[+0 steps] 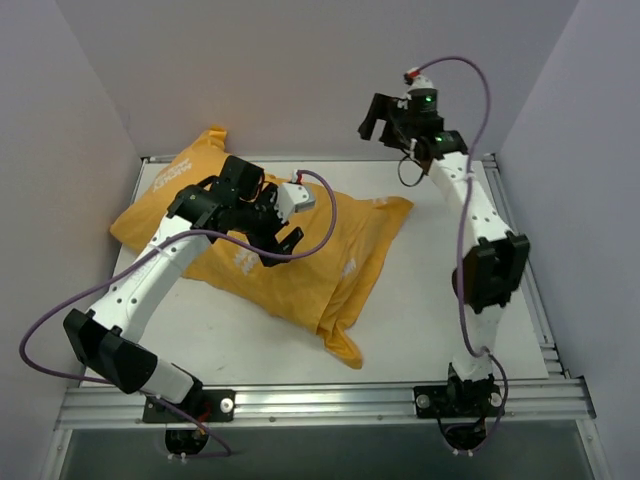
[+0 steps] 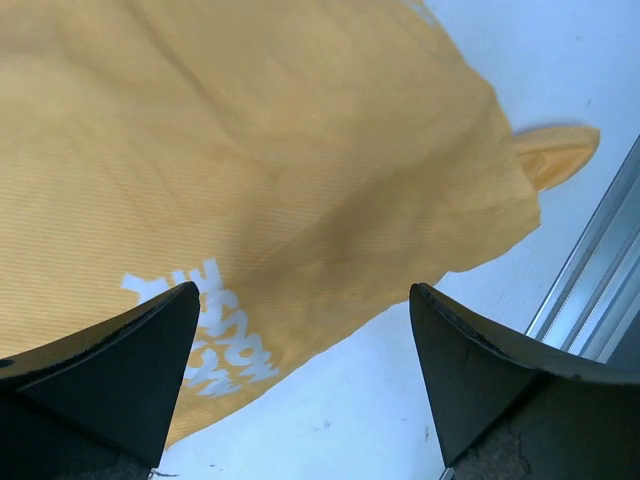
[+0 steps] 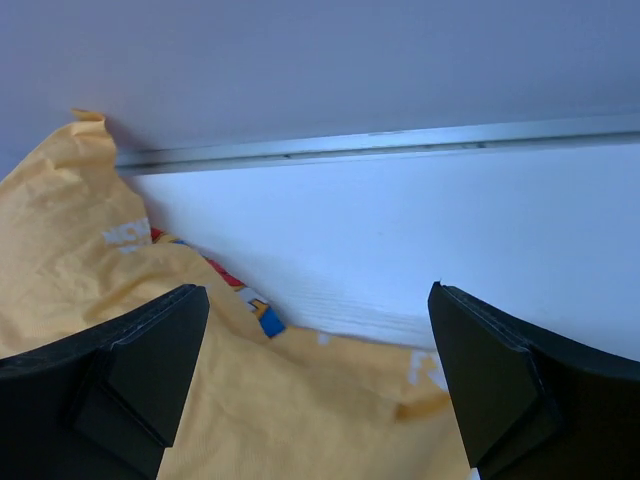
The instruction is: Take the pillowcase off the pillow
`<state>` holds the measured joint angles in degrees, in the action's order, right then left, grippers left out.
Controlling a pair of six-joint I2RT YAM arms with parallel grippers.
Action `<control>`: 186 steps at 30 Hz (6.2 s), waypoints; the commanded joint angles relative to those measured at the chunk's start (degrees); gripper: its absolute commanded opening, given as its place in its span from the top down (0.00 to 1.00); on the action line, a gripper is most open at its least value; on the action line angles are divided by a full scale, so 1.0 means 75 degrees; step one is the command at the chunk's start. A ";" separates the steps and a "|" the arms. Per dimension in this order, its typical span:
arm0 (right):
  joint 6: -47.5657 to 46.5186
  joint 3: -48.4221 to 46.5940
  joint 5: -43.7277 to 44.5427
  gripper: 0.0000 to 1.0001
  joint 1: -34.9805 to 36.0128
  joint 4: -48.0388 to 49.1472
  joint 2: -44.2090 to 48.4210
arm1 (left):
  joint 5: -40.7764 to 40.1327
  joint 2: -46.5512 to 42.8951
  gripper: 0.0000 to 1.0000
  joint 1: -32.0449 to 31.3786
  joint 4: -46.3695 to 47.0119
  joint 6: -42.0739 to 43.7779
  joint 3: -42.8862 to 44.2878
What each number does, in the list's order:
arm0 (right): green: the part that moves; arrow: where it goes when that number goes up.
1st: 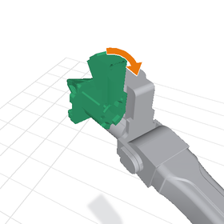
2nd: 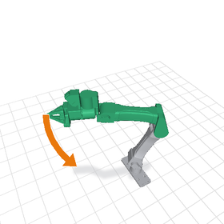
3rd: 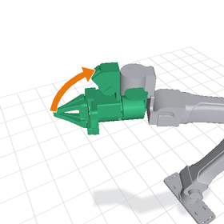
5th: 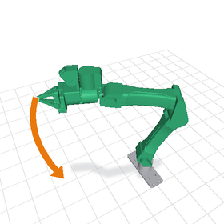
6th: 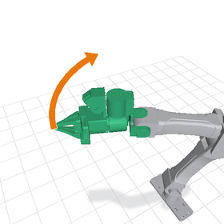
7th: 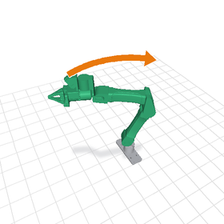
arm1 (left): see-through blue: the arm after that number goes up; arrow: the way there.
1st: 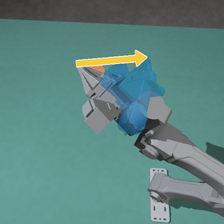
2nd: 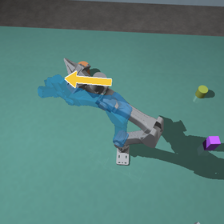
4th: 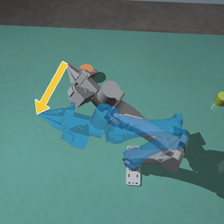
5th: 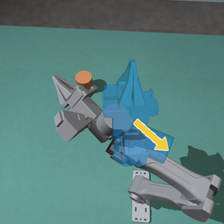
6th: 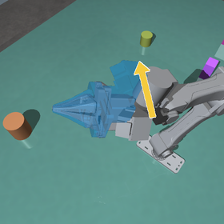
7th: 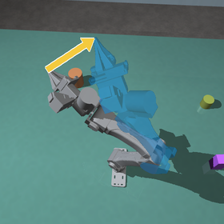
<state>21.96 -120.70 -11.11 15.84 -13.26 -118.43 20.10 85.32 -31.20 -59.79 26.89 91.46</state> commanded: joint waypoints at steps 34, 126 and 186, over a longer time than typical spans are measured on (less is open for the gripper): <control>0.1876 1.0094 -0.0979 0.11 0.1532 0.2796 0.6699 | -0.2353 0.2335 0.90 -0.2215 0.0003 -0.1219 0.2312; 0.2605 0.9944 -0.0618 1.00 -0.0282 0.3948 0.5257 | -0.3923 0.2243 0.98 -0.2098 0.2183 0.0666 -0.0931; 0.0506 0.8711 0.0096 0.17 0.3253 0.2974 0.6475 | -0.0581 0.1995 0.98 0.0000 0.2675 -0.2519 0.2922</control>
<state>24.16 -58.24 -15.27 37.58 6.90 -68.53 16.60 102.13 -31.05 -45.04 9.80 107.48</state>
